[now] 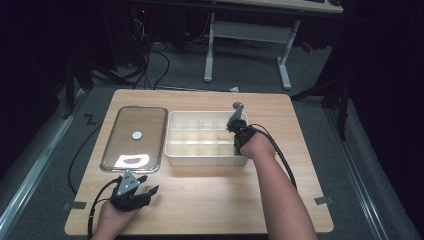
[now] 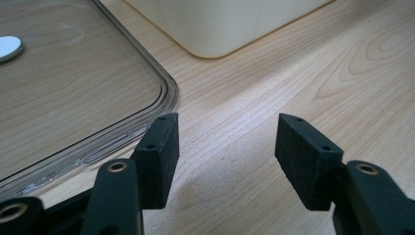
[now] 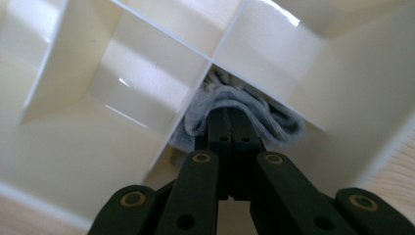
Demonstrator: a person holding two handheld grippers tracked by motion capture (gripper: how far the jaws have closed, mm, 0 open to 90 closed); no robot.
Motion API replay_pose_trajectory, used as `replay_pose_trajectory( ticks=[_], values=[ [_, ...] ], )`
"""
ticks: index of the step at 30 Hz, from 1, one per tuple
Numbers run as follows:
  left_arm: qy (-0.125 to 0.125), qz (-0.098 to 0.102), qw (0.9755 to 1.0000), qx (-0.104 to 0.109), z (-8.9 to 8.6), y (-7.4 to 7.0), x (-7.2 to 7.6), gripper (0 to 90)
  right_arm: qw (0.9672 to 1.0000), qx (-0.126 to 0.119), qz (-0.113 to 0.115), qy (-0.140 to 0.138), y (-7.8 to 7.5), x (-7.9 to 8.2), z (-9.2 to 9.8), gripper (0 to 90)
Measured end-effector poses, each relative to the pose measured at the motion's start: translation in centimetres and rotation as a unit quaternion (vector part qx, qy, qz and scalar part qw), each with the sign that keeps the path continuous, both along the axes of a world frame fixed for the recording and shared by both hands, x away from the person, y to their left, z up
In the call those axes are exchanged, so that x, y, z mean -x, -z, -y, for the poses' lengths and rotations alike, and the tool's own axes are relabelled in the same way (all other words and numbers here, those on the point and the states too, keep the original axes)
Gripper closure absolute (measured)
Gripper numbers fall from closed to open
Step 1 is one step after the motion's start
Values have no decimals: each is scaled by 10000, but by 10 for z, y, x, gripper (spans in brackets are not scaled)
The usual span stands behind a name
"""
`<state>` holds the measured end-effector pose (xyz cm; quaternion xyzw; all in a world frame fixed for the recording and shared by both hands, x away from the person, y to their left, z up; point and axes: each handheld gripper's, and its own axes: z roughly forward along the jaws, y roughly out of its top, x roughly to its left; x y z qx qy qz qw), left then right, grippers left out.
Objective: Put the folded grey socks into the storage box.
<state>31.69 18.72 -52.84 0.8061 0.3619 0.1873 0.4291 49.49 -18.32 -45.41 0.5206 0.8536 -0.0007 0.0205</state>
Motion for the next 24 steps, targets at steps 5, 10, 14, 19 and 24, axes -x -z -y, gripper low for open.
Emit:
replay_pose_trajectory(
  ticks=[5, 10, 14, 19, 24],
  values=[
    [15, -5, 10000, -29, 1, 0, 0, 426, 9987, -116, 499, 49, -25, 2, 8, 900],
    [-14, 14, 10000, -26, 0, 0, 0, 426, 9989, 422, 180, 75, 3, 0, 4, 900],
    [-2, -12, 10000, -23, -1, 0, -1, 427, 9991, 389, 176, -4, 7, -2, 5, 900],
    [1, -10, 10000, -5, -1, -2, 1, 431, 9994, 262, 226, 25, 5, 0, 9, 900],
    [3, -46, 10000, 27, -2, -1, 1, 433, 9995, 90, 298, 71, -6, 3, 12, 884]
  ],
)
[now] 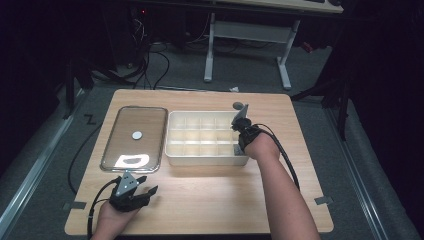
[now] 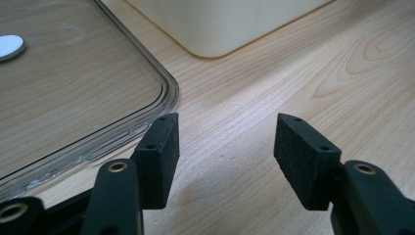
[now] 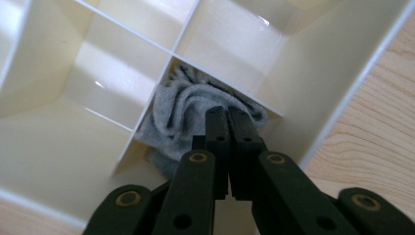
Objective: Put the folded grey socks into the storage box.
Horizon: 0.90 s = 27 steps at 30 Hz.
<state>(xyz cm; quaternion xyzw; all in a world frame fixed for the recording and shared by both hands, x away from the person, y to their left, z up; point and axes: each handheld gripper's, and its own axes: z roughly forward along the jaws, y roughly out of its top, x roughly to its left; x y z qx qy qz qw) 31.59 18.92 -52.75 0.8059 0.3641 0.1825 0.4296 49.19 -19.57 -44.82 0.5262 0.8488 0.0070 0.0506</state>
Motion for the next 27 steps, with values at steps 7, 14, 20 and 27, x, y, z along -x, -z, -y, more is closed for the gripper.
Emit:
replay_pose_trajectory(
  ticks=[7, 14, 20, 27],
  values=[
    [-3, -42, 10000, -13, -1, 1, -2, 445, 9988, -354, 332, 116, -21, 5, 4, 843],
    [8, -28, 10000, -51, 1, 2, -2, 449, 9947, -647, 798, 52, -38, 17, 13, 761],
    [20, -23, 10000, -45, 1, 2, -2, 450, 9843, -1046, 1413, -138, -47, 42, 18, 665],
    [-12, -31, 10000, -2, 0, 2, -2, 450, 9665, -1221, 2244, -250, -41, 82, 28, 558]
  ],
)
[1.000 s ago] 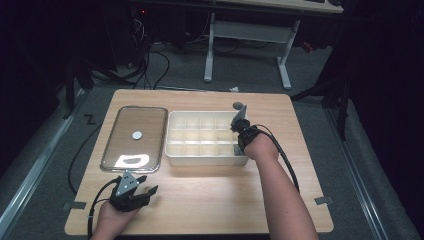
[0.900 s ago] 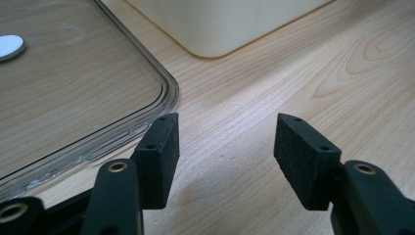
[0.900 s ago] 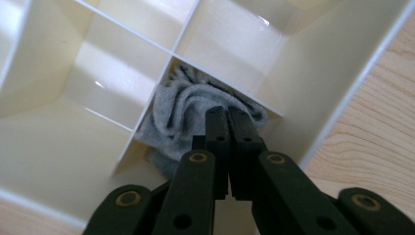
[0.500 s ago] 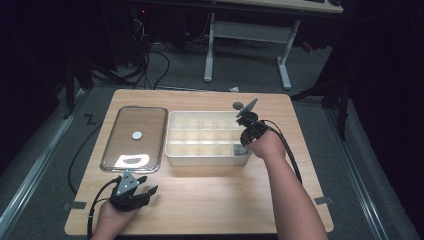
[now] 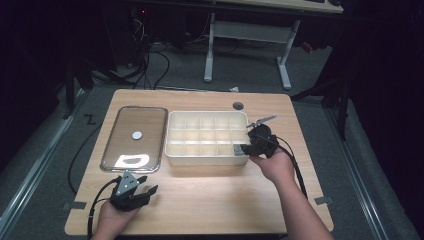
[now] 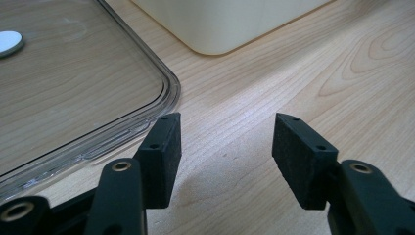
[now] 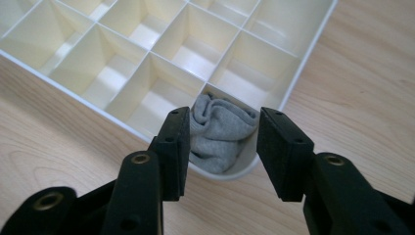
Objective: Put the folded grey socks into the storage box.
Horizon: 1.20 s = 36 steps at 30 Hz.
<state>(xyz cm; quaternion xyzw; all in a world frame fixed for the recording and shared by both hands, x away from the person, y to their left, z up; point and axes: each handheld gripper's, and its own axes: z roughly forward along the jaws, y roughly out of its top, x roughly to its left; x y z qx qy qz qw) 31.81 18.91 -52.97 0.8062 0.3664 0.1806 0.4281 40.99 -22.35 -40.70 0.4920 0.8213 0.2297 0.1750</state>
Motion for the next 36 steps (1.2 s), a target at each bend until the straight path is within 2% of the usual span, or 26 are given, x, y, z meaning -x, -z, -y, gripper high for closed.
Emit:
replay_pose_trajectory(
  ticks=[1, 2, 4, 6, 8, 13, 16, 22, 24, 26, 27, 29, 32, 33, 36],
  values=[
    [-3, -5, 10000, 9, 0, 0, 0, 450, 9998, 93, 181, 10, 1, 6, 0, 546],
    [7, -30, 10000, 20, 0, 0, 0, 450, 9992, 75, 392, -37, 2, 15, 0, 533],
    [15, -112, 9999, 108, 0, 0, 0, 445, 9984, 152, 527, -105, 4, 24, -2, 484],
    [19, -126, 9997, 185, 1, -1, 1, 443, 9973, -6, 703, -191, 7, 36, -2, 478],
    [8, -132, 9997, 217, 1, -2, 1, 438, 9969, -214, 727, -228, 11, 45, 0, 469],
    [37, -217, 9994, 265, 2, -2, 3, 436, 9950, -433, 860, -278, 27, 65, 3, 446],
    [48, -199, 9994, 287, 3, -3, 4, 436, 9934, -572, 961, -246, 39, 76, 7, 436],
    [36, -176, 9995, 245, 6, -3, 8, 438, 9923, -670, 1019, -229, 66, 89, 14, 423],
    [28, -135, 9996, 237, 8, -4, 9, 433, 9907, -734, 1131, -197, 76, 93, 16, 424],
    [50, -31, 10000, -56, 13, -5, 10, 418, 9886, -787, 1277, -163, 86, 97, 16, 425],
    [63, 19, 9999, -127, 15, -5, 11, 404, 9878, -842, 1300, -134, 93, 101, 15, 416],
    [66, 14, 9999, -104, 15, -5, 11, 405, 9877, -869, 1292, -156, 100, 106, 12, 415],
    [-15, -25, 10000, -40, 14, -3, 11, 406, 9840, -1039, 1443, -115, 111, 120, 11, 419],
    [-49, -21, 10000, -31, 13, -2, 11, 406, 9844, -1078, 1383, -164, 112, 121, 11, 419],
    [-158, 28, 9999, -40, 11, -1, 11, 399, 9848, -960, 1431, -214, 117, 123, 11, 423]
  ],
)
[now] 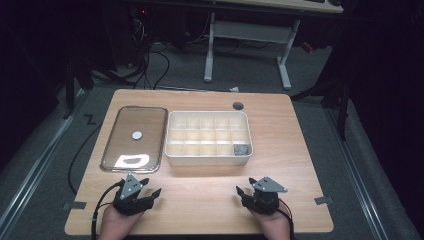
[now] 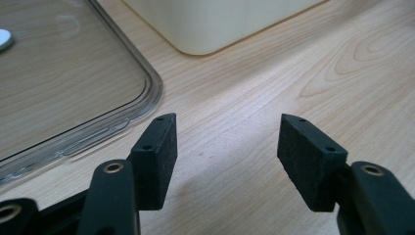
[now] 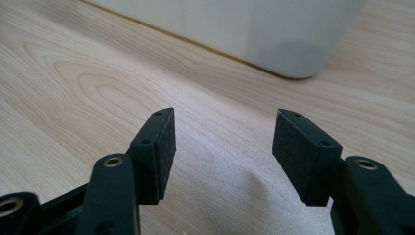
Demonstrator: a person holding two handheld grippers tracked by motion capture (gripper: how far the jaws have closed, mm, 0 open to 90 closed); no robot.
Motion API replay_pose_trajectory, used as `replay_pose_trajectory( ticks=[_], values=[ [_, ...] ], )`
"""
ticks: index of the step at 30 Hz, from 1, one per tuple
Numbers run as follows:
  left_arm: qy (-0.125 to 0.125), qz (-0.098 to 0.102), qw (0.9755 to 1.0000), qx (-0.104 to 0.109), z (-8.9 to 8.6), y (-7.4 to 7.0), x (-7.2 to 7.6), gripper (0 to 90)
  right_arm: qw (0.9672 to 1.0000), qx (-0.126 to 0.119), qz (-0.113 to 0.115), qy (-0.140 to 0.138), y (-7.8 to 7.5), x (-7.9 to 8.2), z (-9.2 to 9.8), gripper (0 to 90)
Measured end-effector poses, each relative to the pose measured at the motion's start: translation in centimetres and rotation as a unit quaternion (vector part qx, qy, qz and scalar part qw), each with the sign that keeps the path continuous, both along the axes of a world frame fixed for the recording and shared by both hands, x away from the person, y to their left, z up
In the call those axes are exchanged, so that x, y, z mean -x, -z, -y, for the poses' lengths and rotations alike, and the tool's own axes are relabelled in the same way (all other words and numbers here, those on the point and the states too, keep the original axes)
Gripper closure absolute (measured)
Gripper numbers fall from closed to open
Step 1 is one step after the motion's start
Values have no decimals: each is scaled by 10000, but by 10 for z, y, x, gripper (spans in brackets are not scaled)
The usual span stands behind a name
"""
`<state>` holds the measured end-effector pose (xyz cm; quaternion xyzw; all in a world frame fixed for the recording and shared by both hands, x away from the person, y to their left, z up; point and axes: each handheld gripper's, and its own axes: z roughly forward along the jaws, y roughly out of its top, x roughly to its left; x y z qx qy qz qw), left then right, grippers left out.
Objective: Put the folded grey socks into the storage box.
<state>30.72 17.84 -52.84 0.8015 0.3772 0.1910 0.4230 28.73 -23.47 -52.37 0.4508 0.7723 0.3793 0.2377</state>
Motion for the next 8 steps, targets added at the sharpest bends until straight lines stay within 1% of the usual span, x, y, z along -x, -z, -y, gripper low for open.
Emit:
replay_pose_trajectory(
  ticks=[2, 5, 8],
  values=[
    [-10, -35, 10000, 17, 0, 0, 0, 397, 9999, 24, -104, 45, 2, -3, 0, 420],
    [17, -45, 10000, 3, 0, 1, 0, 401, 10000, 20, -24, 14, 2, -1, 0, 421],
    [87, -141, 9998, 74, 0, 2, 0, 413, 10000, 8, -29, 81, 4, 0, -3, 419]
  ],
)
